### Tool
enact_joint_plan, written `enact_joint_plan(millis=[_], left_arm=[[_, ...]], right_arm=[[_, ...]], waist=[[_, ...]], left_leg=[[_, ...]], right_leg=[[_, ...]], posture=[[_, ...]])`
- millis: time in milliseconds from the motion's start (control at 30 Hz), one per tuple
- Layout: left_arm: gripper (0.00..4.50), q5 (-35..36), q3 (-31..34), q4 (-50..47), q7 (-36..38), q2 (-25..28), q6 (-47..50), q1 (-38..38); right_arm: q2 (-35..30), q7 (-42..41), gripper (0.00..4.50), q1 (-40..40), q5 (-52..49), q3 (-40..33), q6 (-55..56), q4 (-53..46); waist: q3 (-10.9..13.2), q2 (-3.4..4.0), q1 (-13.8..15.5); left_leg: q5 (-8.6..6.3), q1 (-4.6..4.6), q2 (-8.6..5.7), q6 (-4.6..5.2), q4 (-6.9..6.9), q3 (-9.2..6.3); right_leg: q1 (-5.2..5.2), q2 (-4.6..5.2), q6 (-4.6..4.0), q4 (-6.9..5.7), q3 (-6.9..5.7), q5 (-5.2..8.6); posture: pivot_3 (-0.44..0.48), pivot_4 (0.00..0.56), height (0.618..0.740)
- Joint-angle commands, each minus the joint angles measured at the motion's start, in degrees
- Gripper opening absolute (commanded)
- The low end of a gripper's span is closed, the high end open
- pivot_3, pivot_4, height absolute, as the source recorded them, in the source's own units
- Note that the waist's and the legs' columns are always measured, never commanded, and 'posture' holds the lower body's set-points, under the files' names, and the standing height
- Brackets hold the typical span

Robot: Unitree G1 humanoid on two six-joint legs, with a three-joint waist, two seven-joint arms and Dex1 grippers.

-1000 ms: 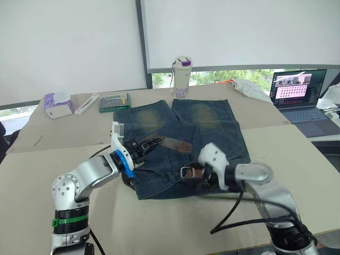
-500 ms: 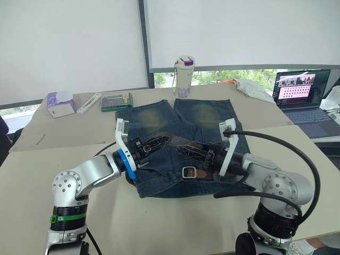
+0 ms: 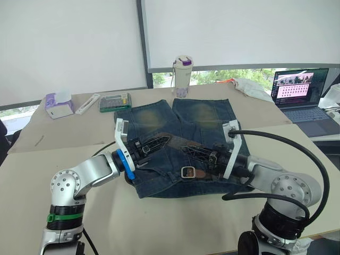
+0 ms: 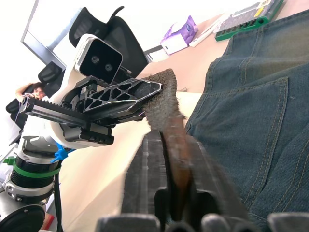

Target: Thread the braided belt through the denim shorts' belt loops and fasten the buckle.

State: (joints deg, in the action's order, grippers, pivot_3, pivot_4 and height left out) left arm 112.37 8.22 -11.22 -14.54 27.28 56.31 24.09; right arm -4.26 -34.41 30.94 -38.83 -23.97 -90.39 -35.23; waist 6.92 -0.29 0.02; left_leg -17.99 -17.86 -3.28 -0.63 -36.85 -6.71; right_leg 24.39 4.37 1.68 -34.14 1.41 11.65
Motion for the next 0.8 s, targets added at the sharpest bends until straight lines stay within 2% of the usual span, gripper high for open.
enact_joint_plan(millis=[33,300,567,800], left_arm=[[0.34,0.5,0.2,-1.6,2.9,1.5,0.0,0.0],[2.94,0.6,-1.1,-1.6,5.1,2.2,3.6,-1.5],[2.94,0.6,-2.7,-1.7,8.2,2.4,5.0,-1.5],[0.74,0.6,-3.0,-2.0,9.7,2.0,6.2,-1.7]], right_arm=[[-0.6,1.2,0.01,1.8,-2.8,-0.3,0.6,-0.5],[-2.4,2.8,0.0,3.2,-6.6,1.8,-0.9,0.1],[-5.6,2.6,0.0,2.9,-10.7,3.8,-1.7,0.9],[-8.9,2.5,0.0,2.2,-13.5,5.1,-1.5,1.2]], waist=[[0.0,0.01,0.0],[0.0,0.08,-0.3],[0.0,0.09,-0.3],[0.0,0.09,-0.3]], left_leg=[[0.0,0.0,0.0,0.0,0.0,0.0],[-0.01,-0.01,0.0,0.02,0.02,0.0],[-0.01,-0.02,0.01,0.03,0.02,0.0],[-0.02,-0.03,0.01,0.04,0.01,0.01]], right_leg=[[0.01,0.0,0.0,0.0,0.0,0.0],[0.01,-0.01,0.0,0.01,-0.01,0.0],[0.01,0.0,0.0,0.02,-0.01,0.0],[0.01,0.0,0.01,0.03,-0.01,0.0]], posture=[[0.0,0.15,0.74],[0.0,0.15,0.74],[0.0,0.15,0.74],[0.0,0.15,0.74]])
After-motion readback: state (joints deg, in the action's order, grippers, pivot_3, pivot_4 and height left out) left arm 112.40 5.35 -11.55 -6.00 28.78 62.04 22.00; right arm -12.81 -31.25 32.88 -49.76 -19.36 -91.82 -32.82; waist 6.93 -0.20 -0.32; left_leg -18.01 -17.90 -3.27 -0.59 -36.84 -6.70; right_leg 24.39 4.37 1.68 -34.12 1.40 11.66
